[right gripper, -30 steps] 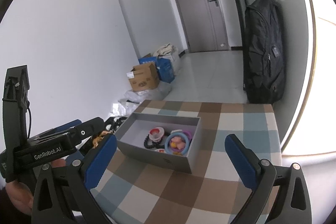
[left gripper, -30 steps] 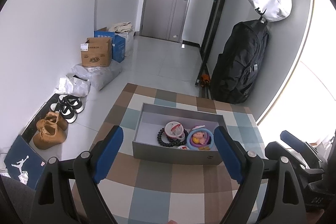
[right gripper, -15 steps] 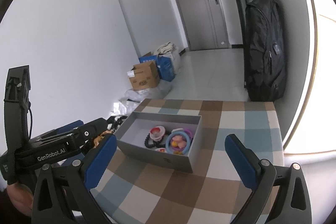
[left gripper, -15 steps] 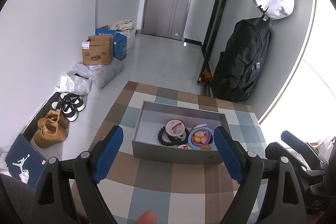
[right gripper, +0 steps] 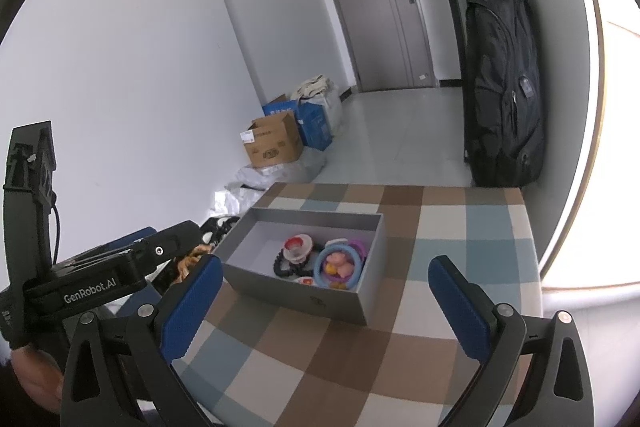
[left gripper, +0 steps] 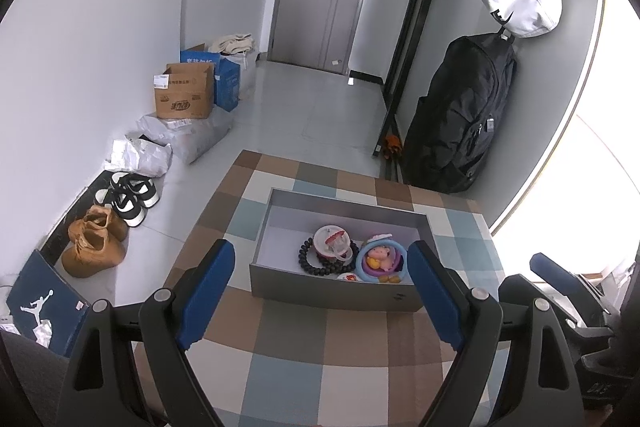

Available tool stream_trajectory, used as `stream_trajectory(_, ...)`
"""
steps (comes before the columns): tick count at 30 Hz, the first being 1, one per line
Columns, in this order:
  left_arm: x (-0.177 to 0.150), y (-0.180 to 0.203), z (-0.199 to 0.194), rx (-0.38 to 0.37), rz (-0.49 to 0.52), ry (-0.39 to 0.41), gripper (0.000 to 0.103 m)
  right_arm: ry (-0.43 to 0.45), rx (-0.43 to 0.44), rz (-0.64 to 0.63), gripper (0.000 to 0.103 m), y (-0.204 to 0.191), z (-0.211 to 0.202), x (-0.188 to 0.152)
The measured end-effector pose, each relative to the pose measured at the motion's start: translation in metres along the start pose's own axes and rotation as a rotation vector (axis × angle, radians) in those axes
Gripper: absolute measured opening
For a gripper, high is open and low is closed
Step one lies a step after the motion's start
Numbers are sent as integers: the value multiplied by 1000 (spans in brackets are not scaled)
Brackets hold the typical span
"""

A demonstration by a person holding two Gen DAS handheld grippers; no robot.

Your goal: Organize jewelry

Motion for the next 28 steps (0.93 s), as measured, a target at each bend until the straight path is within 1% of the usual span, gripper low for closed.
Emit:
stream_trajectory(16,0,-4,3,-2,-9,-13,85,-25,-5,6,103,1,3,-3)
stream_trajectory(20,0,-6,2,17,-19,-6,85,-27,-7,6,103,1,4,-4)
stream_trajectory(28,-1,-2,0,15,13,10,85,-36,-8,6,103,1,7,-4)
Point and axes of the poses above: each gripper's, at about its wrist camera, not at the fingertips, and z roughly the way its jaws point, y to its right, x to its top, the point moved 2 cm from there along z, roughly the way its jaws point, and after that the axes turned 5 degrees about -y, right-handed, at the moved point
